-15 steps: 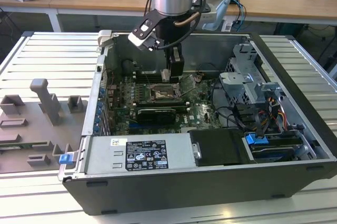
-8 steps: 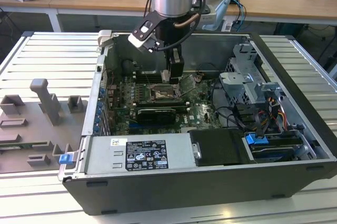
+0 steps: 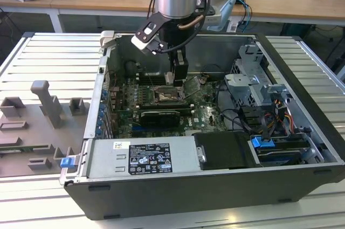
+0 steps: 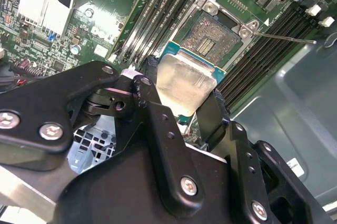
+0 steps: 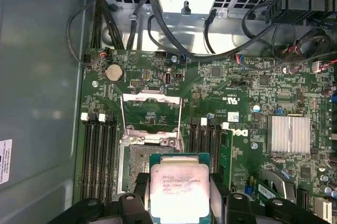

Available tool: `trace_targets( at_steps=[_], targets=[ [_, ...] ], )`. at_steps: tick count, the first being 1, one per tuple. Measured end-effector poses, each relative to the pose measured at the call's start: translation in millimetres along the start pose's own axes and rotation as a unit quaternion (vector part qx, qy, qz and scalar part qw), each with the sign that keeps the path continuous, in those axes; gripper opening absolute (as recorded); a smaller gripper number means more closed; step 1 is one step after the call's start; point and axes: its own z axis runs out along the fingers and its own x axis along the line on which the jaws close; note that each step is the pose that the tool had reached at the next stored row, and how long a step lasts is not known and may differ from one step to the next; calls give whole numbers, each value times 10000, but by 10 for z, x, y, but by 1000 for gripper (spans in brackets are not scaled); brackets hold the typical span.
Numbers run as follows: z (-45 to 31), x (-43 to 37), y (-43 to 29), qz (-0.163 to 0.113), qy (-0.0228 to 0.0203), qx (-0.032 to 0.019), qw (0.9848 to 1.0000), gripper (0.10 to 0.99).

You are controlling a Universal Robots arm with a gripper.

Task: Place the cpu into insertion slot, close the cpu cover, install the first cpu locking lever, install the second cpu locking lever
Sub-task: 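Place the cpu into insertion slot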

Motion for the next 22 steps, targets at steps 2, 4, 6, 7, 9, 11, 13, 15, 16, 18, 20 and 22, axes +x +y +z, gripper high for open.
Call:
trace_targets(
  at_steps=[2, 4, 6, 7, 9, 11, 13, 15, 16, 18, 20, 22],
  targets=[
    [4, 0, 0, 0, 1, 0, 10000, 541],
    [11, 0, -1, 0, 1, 0, 10000, 541],
    [19, 0, -1, 0, 1, 0, 10000, 541],
    [23, 0, -2, 0, 1, 0, 10000, 541],
    [34, -1, -3, 0, 1, 0, 10000, 541],
    [43, -1, -3, 0, 1, 0, 10000, 541],
    [50, -1, -4, 0, 1, 0, 10000, 541],
    [56, -1, -4, 0, 1, 0, 10000, 541],
    [59, -1, -5, 0, 1, 0, 10000, 541],
    [70, -1, -5, 0, 1, 0, 10000, 541],
    [86, -2, -7, 0, 1, -1, 10000, 541],
    [94, -2, -8, 0, 1, 0, 10000, 541]
  ],
)
